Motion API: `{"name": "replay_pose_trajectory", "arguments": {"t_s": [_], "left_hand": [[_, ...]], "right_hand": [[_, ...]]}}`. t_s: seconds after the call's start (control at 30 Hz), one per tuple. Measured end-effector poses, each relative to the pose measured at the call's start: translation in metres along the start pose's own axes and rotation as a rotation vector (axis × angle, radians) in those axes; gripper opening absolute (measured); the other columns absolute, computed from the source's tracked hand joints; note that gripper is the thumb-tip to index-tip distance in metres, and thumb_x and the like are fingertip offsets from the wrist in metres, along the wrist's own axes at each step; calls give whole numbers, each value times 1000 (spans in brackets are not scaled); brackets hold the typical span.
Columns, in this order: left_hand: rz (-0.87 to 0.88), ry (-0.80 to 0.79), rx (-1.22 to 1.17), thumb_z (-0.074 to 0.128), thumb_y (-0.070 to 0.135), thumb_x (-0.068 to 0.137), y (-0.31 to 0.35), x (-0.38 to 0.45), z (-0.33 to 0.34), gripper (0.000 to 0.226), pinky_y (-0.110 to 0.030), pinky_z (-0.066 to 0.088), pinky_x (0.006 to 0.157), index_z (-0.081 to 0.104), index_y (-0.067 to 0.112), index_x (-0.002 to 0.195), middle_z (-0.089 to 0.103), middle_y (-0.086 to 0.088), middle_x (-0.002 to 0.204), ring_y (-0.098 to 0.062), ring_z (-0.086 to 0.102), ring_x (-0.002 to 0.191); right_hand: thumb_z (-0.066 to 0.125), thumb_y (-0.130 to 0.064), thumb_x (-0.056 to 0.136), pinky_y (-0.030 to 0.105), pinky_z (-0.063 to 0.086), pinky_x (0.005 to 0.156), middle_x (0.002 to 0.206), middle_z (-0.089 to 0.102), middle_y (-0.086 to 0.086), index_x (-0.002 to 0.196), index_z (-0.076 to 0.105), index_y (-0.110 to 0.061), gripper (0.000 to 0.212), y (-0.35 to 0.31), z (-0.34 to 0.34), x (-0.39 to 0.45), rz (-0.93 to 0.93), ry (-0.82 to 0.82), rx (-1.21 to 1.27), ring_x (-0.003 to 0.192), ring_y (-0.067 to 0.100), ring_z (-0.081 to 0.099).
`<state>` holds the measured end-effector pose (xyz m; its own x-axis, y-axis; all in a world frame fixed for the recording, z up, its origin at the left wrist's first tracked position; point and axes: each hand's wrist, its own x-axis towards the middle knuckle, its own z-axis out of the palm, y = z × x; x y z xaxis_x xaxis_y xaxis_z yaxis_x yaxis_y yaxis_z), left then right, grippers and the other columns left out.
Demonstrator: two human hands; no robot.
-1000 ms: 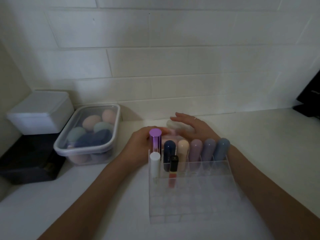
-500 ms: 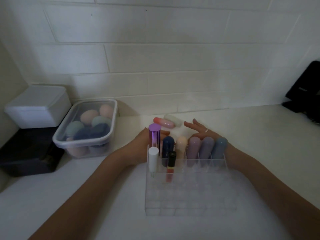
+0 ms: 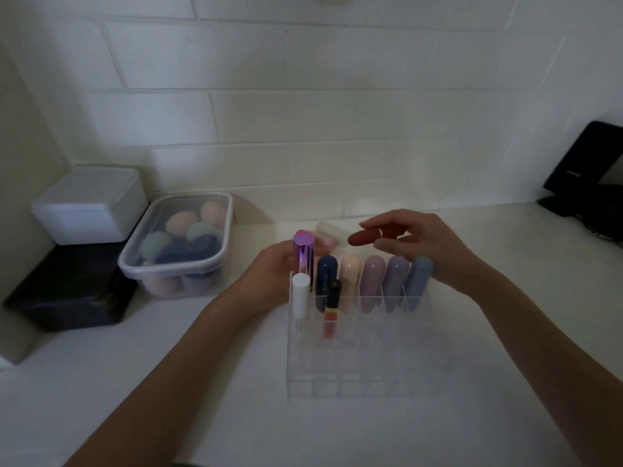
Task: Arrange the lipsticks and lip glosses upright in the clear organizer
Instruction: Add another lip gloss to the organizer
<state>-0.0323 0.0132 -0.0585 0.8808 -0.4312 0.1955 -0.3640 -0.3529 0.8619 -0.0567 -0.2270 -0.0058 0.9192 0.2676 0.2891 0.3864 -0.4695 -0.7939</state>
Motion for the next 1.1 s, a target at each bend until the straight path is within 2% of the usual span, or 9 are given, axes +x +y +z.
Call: {"name": "replay_pose_trajectory", "arguments": {"t_s": [0.13,0.2,0.3,0.4,0.53,0.7,0.87,1.0,1.1], "left_hand": [[-38,150,-244,65,4,81,11,-15,0,26,-52,47,102,73,15,103,72,-5,109,-23,66,108],[-48,221,-356,62,9,85,19,-24,4,19,-56,46,100,72,10,102,72,-12,108,-31,66,106],[-48,346,-377,58,15,92,24,-36,9,19,-51,49,98,70,10,105,73,-10,105,-25,67,101],[-50,458,-460,52,12,95,37,-56,22,21,-42,51,90,70,15,105,72,-8,103,-22,68,98],[-66,402,-469,52,23,95,50,-80,37,21,-41,57,85,67,24,110,71,-2,105,-22,67,101],[-81,402,-396,52,26,95,52,-87,41,21,-57,51,93,66,28,110,71,1,105,-22,67,101],[-82,425,-348,48,22,96,46,-87,41,26,-57,50,94,63,32,115,69,1,112,-21,65,106],[-70,424,-345,47,23,97,44,-88,41,27,-56,49,97,62,32,118,67,0,116,-20,63,109],[-67,426,-341,48,20,96,43,-87,41,28,-58,48,97,62,31,118,69,-1,115,-22,64,108]], "right_hand": [[66,-7,83,36,53,89,99,73,-1,99,63,-16,19,-18,-6,-5,-33,74,4,97,11,67],[69,-8,79,32,52,83,89,69,-10,95,61,-15,19,-27,-7,-9,-52,123,-28,85,5,64],[70,-6,77,35,52,78,81,66,-11,99,57,-13,27,-41,-9,-16,-76,170,-41,76,9,62],[64,0,80,35,54,77,88,70,4,114,56,-22,41,-55,-8,-26,-103,210,22,80,20,67],[67,2,79,34,58,78,90,72,9,109,58,-18,37,-76,0,-53,-185,230,95,89,25,70],[71,-1,76,45,54,63,75,73,11,94,67,-13,22,-80,20,-76,-146,219,129,68,35,68],[67,0,79,26,51,52,71,72,4,94,72,-18,24,-77,30,-78,-78,243,110,61,37,64],[64,5,80,45,52,57,72,71,9,92,68,-14,22,-83,37,-75,-89,235,143,59,34,65],[64,2,80,40,51,51,75,71,9,91,64,-13,18,-79,40,-73,-68,189,108,59,34,65]]}}
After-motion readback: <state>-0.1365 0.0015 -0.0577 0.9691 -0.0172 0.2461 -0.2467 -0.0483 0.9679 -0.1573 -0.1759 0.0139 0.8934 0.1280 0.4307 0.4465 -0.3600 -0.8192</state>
